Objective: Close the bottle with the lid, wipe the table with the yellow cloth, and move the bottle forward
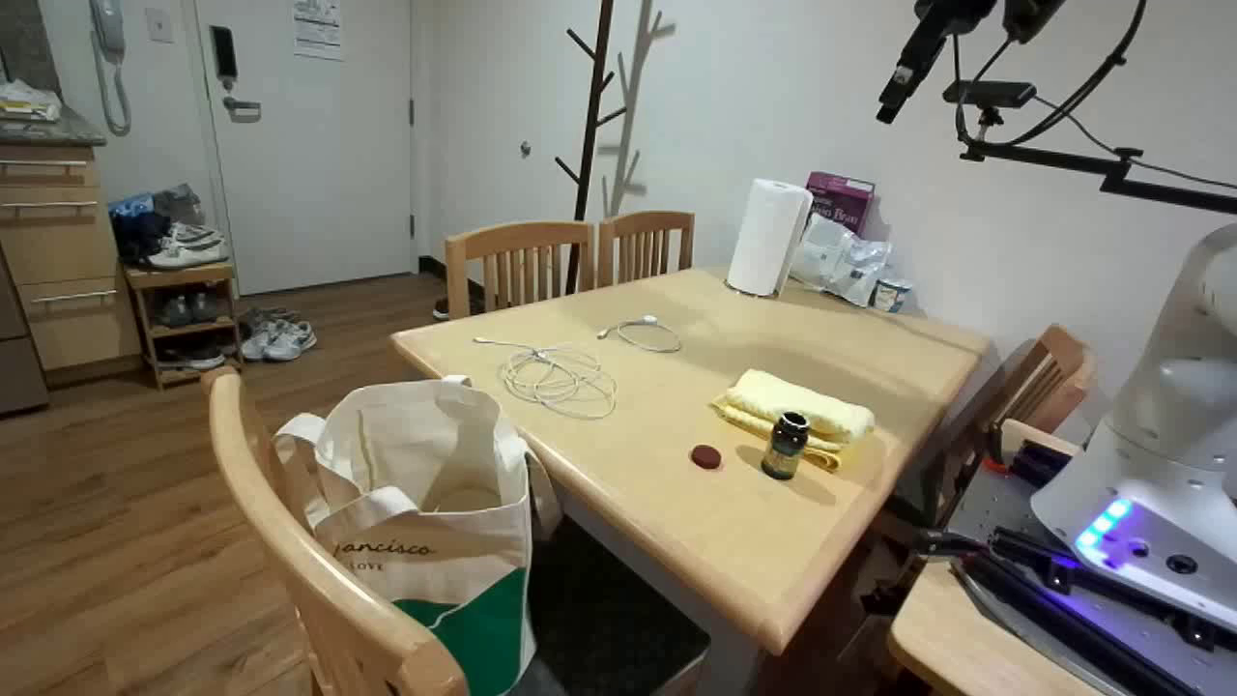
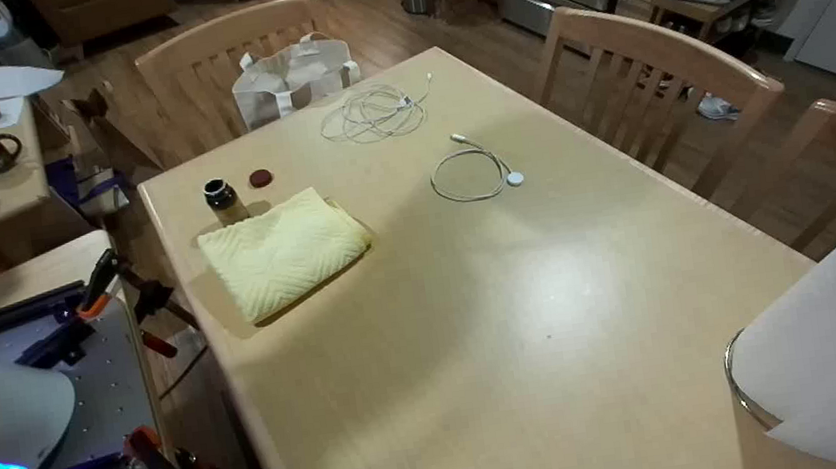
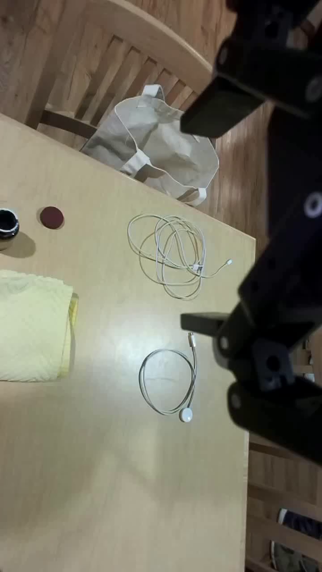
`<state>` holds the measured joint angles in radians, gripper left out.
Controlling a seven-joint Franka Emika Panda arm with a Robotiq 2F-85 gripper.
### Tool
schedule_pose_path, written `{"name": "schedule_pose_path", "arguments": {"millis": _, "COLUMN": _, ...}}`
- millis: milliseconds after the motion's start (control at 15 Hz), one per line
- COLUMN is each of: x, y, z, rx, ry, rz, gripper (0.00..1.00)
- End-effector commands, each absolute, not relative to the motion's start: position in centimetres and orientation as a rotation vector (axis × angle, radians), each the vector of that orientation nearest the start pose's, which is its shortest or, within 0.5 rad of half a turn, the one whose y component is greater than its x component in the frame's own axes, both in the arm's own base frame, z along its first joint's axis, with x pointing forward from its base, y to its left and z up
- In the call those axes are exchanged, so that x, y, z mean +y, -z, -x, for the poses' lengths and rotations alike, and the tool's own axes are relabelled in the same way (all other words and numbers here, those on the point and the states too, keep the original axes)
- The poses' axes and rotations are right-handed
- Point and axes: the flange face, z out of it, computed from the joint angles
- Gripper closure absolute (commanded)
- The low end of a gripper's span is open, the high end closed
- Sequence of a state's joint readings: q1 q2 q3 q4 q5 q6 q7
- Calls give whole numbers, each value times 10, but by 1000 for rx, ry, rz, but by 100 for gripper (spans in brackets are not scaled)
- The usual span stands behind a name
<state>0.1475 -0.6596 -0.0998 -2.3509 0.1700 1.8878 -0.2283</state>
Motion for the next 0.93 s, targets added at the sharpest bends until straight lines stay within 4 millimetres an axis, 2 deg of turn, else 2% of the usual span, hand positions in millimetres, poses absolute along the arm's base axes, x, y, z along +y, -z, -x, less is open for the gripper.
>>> {"name": "schedule_pose_path", "arguments": {"millis": 0, "x": 23, "y": -582, "z": -370, "rx": -368, "ry": 308, "rz": 2892, "gripper": 0}}
{"name": "schedule_pose_path", "arguments": {"millis": 533, "x": 25, "y": -581, "z": -373, "rx": -390, "ry": 314, "rz": 2917, "gripper": 0}}
{"name": "schedule_pose_path", "arguments": {"millis": 667, "x": 35, "y": -572, "z": -390, "rx": -437, "ry": 261, "rz": 2947, "gripper": 0}}
{"name": "schedule_pose_path", "arguments": {"millis": 867, "x": 59, "y": -545, "z": -416, "rx": -586, "ry": 211, "rz": 2972, "gripper": 0}}
